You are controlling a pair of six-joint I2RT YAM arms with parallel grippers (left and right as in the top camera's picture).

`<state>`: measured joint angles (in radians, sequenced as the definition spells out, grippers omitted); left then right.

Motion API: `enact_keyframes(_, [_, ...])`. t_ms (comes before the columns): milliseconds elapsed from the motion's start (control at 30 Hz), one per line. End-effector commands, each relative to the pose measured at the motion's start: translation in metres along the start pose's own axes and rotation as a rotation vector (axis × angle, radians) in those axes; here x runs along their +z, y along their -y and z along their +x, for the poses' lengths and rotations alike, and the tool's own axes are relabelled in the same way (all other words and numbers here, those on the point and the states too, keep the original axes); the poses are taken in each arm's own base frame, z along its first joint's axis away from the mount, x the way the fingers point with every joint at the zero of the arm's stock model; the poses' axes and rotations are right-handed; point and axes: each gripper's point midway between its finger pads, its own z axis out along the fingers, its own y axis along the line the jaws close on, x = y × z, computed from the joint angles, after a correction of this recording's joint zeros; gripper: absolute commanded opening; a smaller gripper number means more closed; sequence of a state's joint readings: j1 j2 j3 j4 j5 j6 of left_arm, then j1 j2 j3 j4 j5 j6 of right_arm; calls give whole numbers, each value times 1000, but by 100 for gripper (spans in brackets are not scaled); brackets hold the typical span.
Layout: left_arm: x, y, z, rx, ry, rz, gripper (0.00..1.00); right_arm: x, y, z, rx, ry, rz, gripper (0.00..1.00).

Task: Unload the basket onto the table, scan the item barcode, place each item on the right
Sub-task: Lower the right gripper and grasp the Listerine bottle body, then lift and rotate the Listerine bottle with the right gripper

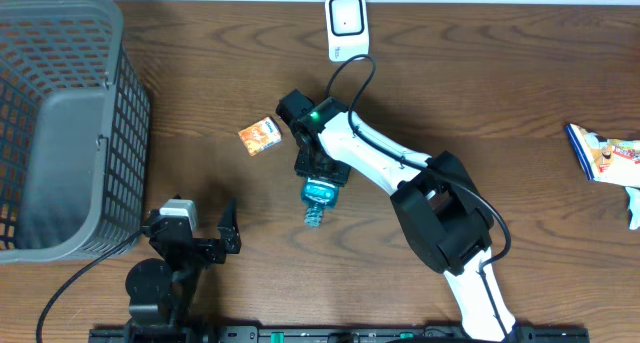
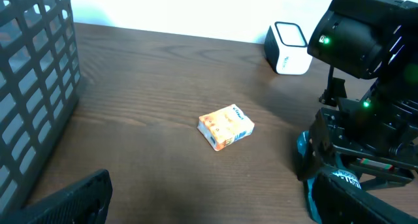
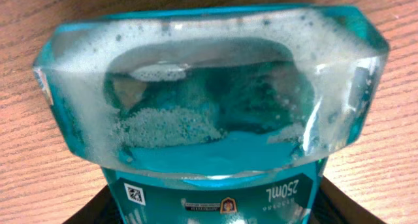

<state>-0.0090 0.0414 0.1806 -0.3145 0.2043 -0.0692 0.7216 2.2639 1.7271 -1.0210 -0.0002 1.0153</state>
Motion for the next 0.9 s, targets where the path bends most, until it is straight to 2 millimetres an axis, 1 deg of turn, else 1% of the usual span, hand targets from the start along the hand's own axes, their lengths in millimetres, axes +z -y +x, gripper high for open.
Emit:
enact_keyframes(0, [-2, 3, -6, 24, 15, 10, 98, 50, 31, 16, 16, -82, 133, 35])
enact_keyframes(167, [-2, 3, -6, 24, 15, 11, 98, 50, 26, 23, 36, -159, 83, 32])
enact_keyframes(300, [-2, 3, -6, 24, 15, 10, 98, 46, 17, 30, -22, -259, -8, 24])
enact_keyframes(367, [-2, 3, -6, 23, 15, 10, 98, 43, 6, 34, -74, -318, -95, 22])
enact_keyframes(433, [-2, 3, -6, 24, 15, 11, 98, 35, -9, 39, -135, -388, -221, 19])
enact_keyframes(467, [-2, 3, -6, 23, 15, 11, 98, 27, -21, 42, -177, -444, -328, 17])
enact_keyframes(567, [-2, 3, -6, 24, 15, 10, 98, 13, -31, 48, -241, -515, -462, 18])
enact_keyframes(733, [-2, 3, -6, 24, 15, 11, 98, -3, -42, 55, -287, -580, -589, 17])
enact_keyframes(867, [-2, 3, -6, 24, 15, 10, 98, -28, -62, 62, -372, -633, -794, 15])
